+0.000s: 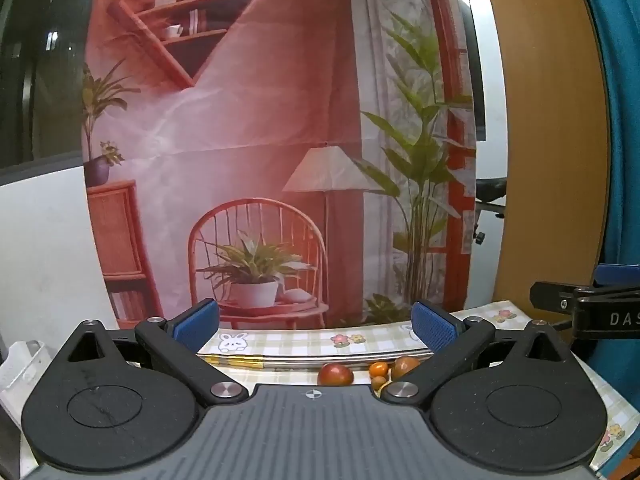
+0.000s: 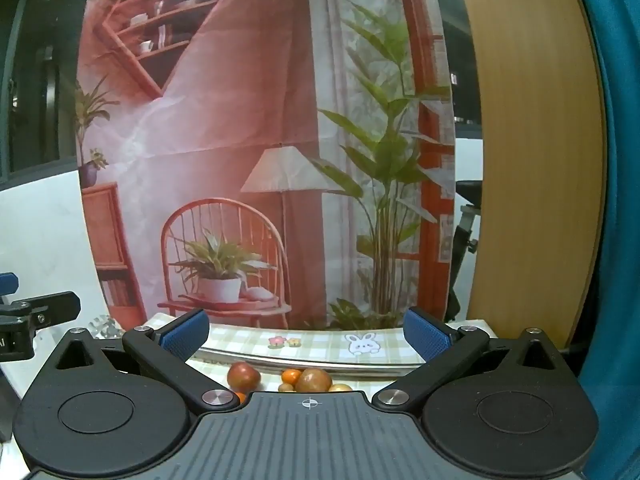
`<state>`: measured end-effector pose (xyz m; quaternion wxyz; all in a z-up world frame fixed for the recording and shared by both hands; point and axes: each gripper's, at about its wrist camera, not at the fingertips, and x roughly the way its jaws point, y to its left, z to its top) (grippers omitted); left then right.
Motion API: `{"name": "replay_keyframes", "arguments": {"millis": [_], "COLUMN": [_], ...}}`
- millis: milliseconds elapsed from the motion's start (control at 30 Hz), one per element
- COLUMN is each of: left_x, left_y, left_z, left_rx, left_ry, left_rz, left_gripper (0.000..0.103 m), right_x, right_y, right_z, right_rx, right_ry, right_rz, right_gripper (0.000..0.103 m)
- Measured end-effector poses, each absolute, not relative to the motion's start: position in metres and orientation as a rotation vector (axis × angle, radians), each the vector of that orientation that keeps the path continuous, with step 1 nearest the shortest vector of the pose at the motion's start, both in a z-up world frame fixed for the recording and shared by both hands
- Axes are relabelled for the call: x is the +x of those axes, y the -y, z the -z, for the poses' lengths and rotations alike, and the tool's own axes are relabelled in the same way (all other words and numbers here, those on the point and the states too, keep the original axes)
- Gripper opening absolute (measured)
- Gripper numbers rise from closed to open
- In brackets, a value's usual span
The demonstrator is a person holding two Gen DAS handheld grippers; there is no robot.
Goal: Organize fruits
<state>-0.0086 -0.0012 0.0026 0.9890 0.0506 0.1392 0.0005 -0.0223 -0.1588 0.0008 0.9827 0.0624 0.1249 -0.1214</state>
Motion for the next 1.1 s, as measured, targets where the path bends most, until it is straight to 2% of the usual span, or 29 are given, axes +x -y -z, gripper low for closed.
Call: {"name": "replay_keyframes", "arguments": {"millis": [1100], "left_x": [-0.0071], "left_y": [0.005], "left_z": [-0.0002], "left_rx": [0.078], "left_ry": [-0.274], "left_rz": [0.008], "left_gripper": [0.103], "right_x": [-0.0249], "right_y": [0.1553], "right_z": [-0.0064], "right_rx": [0.128], "right_ry": [-0.252], "right_rz": [0.244], "right_gripper": [0.103]}}
